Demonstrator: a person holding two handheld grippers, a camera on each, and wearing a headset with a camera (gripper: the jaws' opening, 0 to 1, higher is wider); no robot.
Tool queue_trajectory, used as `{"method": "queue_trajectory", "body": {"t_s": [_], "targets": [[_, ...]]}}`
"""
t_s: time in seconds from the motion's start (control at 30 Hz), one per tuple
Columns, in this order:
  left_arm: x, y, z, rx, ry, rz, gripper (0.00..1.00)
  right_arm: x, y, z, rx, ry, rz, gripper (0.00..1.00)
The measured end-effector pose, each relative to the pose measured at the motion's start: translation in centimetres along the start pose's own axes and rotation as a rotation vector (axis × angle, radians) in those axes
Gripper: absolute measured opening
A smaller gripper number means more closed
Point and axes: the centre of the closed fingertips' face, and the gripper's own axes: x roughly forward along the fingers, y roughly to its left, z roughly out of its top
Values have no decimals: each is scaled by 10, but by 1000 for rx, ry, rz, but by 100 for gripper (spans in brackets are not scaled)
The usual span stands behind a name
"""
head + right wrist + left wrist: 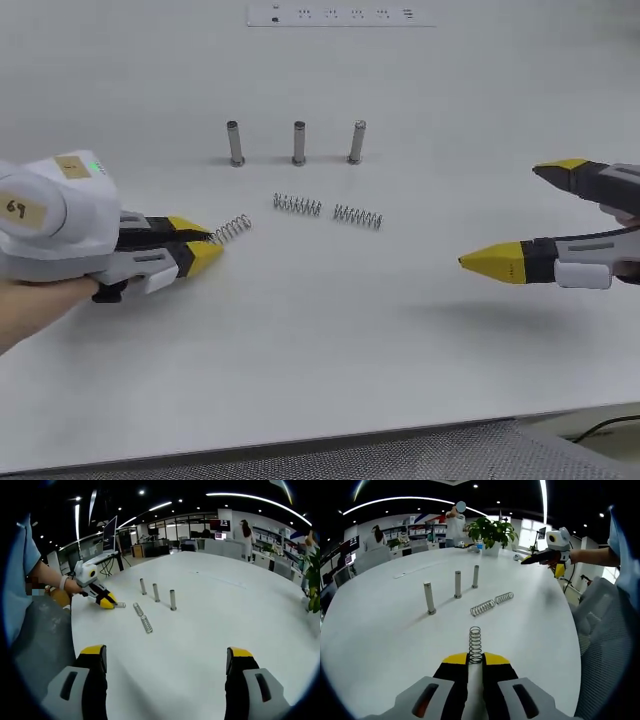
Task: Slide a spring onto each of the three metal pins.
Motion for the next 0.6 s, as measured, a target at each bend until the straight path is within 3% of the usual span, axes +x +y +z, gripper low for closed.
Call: {"method": "queue_trajectory", "body": {"t_s": [0.2, 0.37, 0.47, 0.6], "targets": [[-1, 0, 3, -4, -9, 1, 2, 1, 1, 1, 0, -3, 4, 99], [-5, -2, 12, 9, -27, 1, 2, 2, 1, 3, -1, -7, 8, 99], [-7, -4, 21, 19, -47, -5, 2, 3, 3, 7, 0, -14, 14, 98], [-10, -10, 43, 43, -95, -21, 1, 6, 8, 16, -2, -32, 29, 98]]}}
